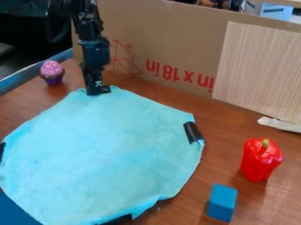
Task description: Fold the cloth from top left to bottom right
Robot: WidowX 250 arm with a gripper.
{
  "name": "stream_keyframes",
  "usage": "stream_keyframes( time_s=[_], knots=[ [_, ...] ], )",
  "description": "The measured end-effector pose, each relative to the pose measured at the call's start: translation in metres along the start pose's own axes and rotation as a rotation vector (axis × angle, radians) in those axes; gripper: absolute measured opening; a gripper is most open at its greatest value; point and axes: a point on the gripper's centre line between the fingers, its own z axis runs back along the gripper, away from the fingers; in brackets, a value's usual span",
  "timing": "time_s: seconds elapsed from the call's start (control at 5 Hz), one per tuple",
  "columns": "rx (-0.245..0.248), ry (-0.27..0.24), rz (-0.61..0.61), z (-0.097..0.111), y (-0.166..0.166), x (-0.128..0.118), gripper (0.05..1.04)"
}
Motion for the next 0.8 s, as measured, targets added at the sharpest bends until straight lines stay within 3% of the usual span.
stream_keyframes(
  time_s=[0.2,0.4,0.6,0.8],
  knots=[
    [0.006,-0.005,0.004,0.000,-0.002,-0.001,0.178],
    [0.011,-0.008,-0.001,0.002,-0.004,-0.002,0.079],
    [-0.007,-0.043,-0.005,0.009,-0.009,0.001,0.060],
    [0.013,-0.095,0.007,0.027,-0.001,0.005,0.059]
  ],
)
